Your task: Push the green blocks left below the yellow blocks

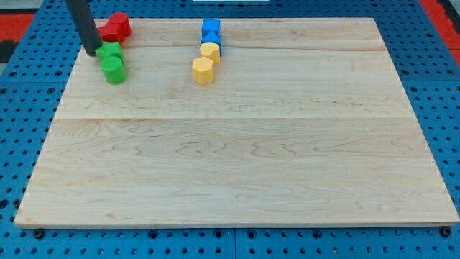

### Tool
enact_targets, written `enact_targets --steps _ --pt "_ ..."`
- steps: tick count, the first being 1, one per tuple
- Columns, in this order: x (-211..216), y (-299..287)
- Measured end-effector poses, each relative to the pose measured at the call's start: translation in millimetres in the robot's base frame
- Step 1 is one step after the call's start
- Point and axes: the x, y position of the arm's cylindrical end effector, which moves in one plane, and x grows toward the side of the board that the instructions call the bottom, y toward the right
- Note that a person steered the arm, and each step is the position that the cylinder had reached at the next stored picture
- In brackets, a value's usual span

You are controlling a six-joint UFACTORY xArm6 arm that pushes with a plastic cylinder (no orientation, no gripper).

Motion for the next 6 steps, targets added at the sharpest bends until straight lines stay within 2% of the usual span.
enact_targets --steps 1,2,4,5,6 --pt "54.2 26.5" --pt "72.2 13.2" --pt "-7.5 -6.2" --pt "-6.4 51.5" --pt "63.4 87.9"
